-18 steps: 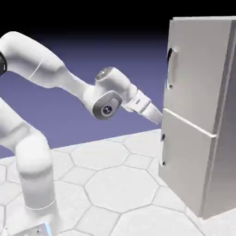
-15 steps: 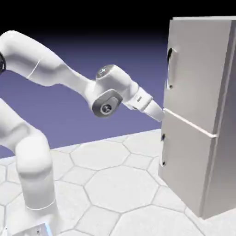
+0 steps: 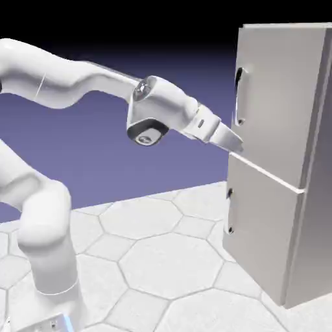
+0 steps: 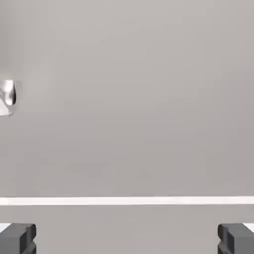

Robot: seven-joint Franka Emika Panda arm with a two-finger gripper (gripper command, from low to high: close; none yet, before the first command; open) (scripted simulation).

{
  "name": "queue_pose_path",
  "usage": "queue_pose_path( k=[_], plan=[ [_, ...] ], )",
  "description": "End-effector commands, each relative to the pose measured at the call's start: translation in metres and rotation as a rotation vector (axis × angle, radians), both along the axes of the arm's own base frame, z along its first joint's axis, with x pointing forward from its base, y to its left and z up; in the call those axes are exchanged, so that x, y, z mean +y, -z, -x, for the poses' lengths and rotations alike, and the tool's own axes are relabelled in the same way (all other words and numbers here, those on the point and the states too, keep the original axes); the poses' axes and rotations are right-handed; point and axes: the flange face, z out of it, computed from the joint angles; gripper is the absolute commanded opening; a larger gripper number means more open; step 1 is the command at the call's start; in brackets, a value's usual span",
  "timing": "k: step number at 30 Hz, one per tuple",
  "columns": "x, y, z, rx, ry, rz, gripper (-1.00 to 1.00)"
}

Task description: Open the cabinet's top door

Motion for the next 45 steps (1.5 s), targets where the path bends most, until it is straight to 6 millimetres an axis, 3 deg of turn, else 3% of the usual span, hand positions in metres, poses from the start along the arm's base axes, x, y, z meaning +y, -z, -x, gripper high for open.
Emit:
queue_pose_path(
  k=[1, 11, 22, 33, 45],
  plan=[
    [-0.001, -0.003, 0.001, -0.012, 0.001, -0.001, 0.0],
    [-0.002, -0.022, 0.007, -0.137, 0.008, -0.01, 0.0],
    [0.014, -0.033, 0.01, -0.28, 0.017, -0.007, 0.0],
    [0.046, -0.035, 0.006, -0.418, 0.032, 0.007, 0.0],
    [0.096, -0.034, -0.01, -0.549, 0.063, 0.031, 0.0]
  ],
)
